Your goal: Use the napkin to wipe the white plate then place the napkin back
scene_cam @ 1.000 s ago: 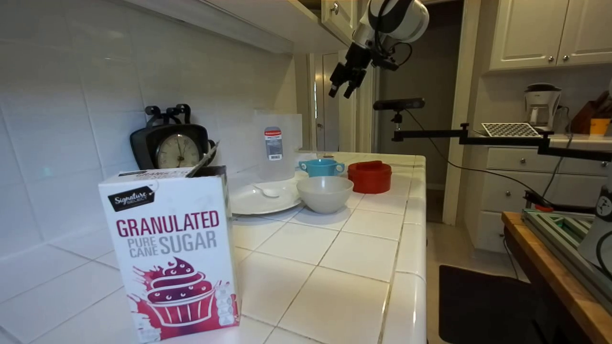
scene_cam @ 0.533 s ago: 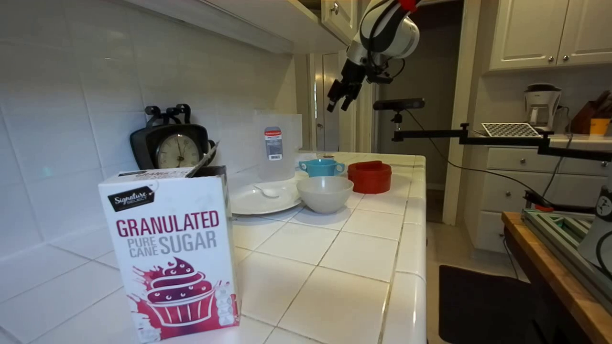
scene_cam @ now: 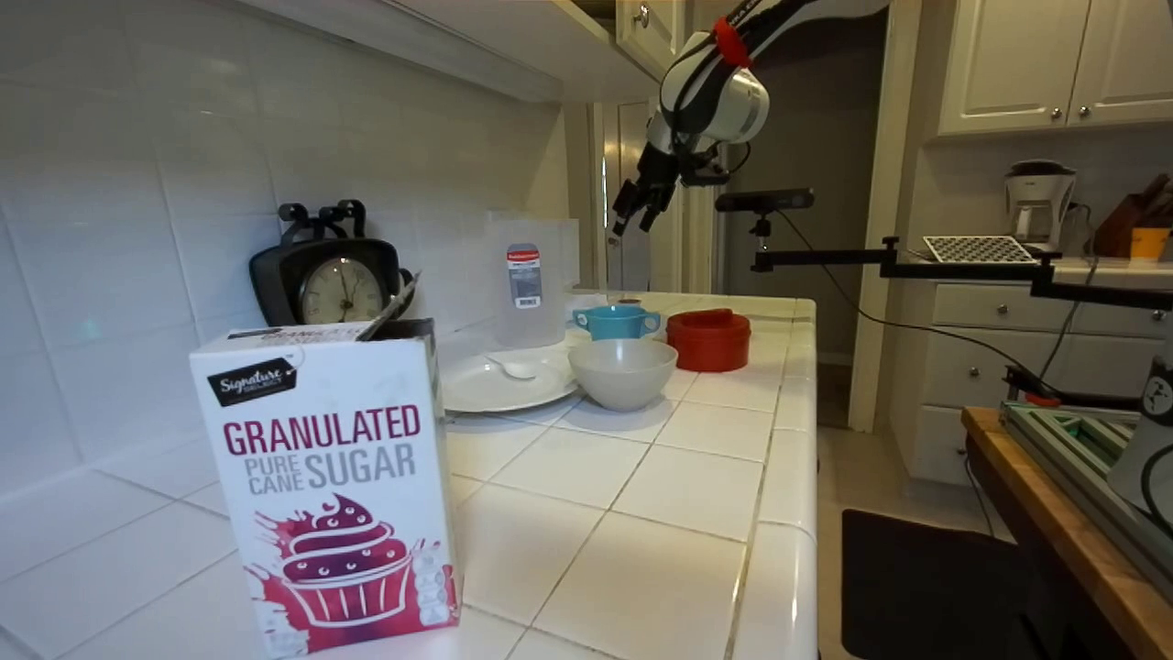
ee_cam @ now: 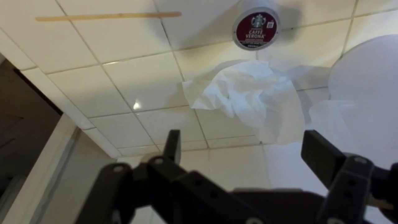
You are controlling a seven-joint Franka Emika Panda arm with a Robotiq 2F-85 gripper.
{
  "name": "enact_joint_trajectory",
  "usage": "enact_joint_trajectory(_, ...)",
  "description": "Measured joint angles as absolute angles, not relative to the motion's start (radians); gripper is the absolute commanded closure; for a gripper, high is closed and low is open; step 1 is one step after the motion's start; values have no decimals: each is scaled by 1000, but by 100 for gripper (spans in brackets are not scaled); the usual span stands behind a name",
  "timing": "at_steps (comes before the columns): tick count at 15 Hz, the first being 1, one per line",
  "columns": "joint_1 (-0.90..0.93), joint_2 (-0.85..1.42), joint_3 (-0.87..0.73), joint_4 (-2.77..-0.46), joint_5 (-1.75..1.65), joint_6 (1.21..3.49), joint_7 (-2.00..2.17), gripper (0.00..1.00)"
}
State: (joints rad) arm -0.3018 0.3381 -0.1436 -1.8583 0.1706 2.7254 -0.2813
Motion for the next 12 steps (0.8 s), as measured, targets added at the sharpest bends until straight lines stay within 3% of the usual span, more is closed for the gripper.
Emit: enact_joint_trajectory(12, -437, 627, -1, -1534, 230, 2686, -325, 0)
